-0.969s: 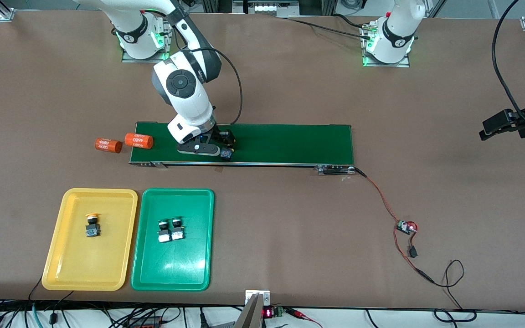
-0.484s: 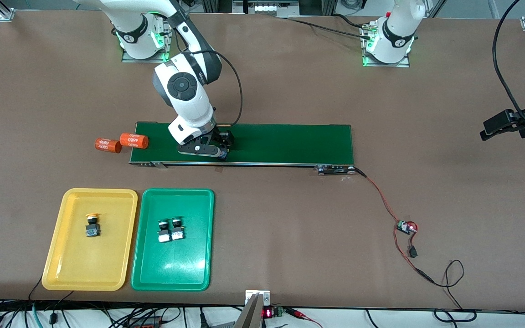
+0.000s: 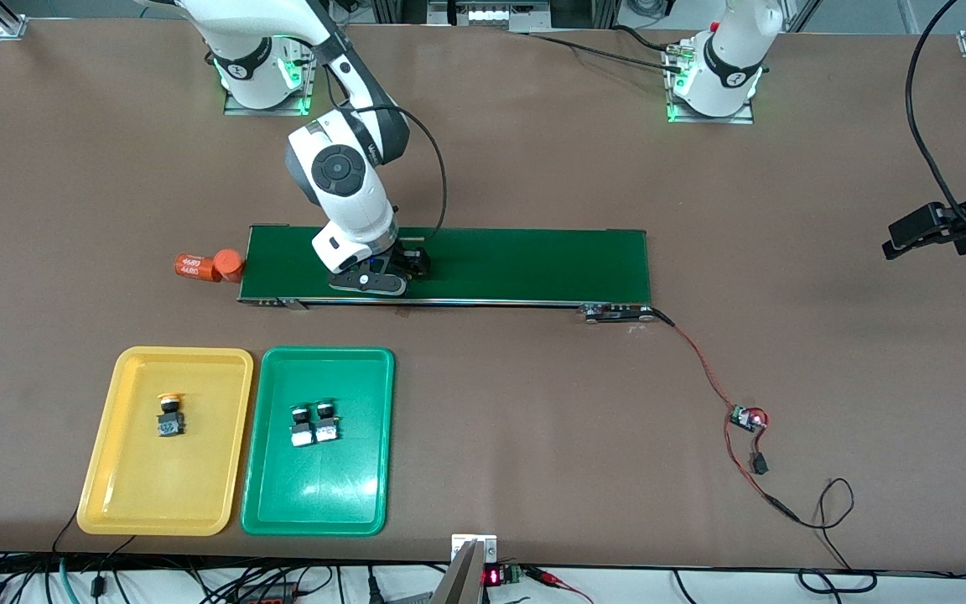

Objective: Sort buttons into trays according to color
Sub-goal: 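Push the orange cylinder off the belt end with the right gripper, then grasp the yellow button at the belt end with the right gripper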

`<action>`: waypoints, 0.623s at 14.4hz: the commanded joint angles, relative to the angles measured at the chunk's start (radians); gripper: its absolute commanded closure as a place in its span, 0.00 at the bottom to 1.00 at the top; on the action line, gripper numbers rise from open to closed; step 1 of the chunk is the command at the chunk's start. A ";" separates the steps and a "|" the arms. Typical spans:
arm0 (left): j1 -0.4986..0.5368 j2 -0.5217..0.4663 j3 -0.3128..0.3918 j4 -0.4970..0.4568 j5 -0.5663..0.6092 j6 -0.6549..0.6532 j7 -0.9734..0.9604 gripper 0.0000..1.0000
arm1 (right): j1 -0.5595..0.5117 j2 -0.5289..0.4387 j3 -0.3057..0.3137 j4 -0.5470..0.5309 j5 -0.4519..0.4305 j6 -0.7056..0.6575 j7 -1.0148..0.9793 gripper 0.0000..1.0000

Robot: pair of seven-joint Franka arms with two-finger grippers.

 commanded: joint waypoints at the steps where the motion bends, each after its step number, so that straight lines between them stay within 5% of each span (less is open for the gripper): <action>1: 0.002 0.003 0.000 0.012 0.002 -0.013 0.011 0.00 | -0.007 0.031 -0.004 0.022 0.006 0.015 0.001 0.09; 5: 0.002 0.003 0.001 0.012 0.002 -0.013 0.011 0.00 | -0.014 0.031 -0.004 0.046 0.003 0.004 -0.010 0.69; 7: 0.002 0.003 0.000 0.013 0.002 -0.013 0.011 0.00 | -0.029 0.019 -0.005 0.065 0.003 -0.028 -0.010 0.86; 9: 0.000 0.003 0.000 0.013 0.002 -0.013 0.011 0.00 | -0.065 0.005 -0.007 0.176 -0.002 -0.179 -0.029 0.89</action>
